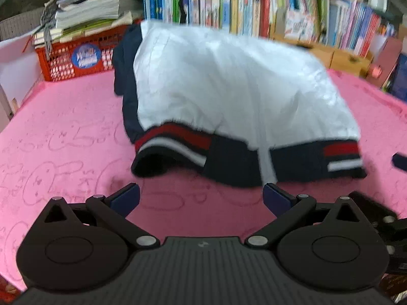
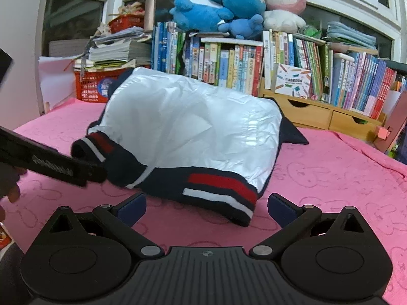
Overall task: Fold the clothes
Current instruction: 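Approach the bunched white-and-navy jacket with both grippers open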
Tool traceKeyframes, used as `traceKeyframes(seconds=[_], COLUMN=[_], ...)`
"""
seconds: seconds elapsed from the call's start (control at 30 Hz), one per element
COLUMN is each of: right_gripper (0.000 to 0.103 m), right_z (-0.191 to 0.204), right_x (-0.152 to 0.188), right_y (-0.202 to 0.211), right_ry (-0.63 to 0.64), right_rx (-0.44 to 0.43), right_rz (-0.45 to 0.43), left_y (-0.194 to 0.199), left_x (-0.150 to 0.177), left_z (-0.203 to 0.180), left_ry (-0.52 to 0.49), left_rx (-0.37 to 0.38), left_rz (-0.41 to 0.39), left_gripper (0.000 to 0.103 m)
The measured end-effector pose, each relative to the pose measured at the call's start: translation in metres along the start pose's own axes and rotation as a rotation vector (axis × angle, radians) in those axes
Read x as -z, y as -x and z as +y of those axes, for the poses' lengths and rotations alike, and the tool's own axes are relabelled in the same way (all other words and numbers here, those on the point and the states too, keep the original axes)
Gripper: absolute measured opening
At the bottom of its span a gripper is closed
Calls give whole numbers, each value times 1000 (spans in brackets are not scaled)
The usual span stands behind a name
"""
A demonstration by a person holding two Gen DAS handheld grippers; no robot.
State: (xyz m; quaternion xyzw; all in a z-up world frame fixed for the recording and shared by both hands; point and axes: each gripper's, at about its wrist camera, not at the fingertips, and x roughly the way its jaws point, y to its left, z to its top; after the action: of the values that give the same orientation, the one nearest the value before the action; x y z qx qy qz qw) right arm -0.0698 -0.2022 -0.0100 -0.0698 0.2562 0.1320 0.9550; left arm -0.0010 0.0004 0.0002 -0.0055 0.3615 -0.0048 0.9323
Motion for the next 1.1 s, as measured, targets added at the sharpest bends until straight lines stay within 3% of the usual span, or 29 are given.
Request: traceKeyframes(seconds=[0.17, 0.3, 0.4, 0.53, 1.1], right_gripper=[103, 103, 103, 103, 103], right_z=[7, 11, 10, 13, 17], right_x=[-2, 0, 2, 2, 4], right_y=[-5, 5, 6, 6, -1], right_ry=[2, -11, -16, -7, 6], right_rx=[-5, -9, -25, -21, 7], right_rz=[-20, -39, -32, -23, 21], left_y=[12, 19, 3, -1, -2], left_x=[9, 27, 18, 15, 16], left_z=[5, 1, 8, -2, -3], left_ry=[17, 6, -15, -35, -37], left_rx=[29, 46, 28, 0, 10], left_rz=[-81, -99, 3, 44, 79], left_gripper=[103, 103, 103, 103, 103])
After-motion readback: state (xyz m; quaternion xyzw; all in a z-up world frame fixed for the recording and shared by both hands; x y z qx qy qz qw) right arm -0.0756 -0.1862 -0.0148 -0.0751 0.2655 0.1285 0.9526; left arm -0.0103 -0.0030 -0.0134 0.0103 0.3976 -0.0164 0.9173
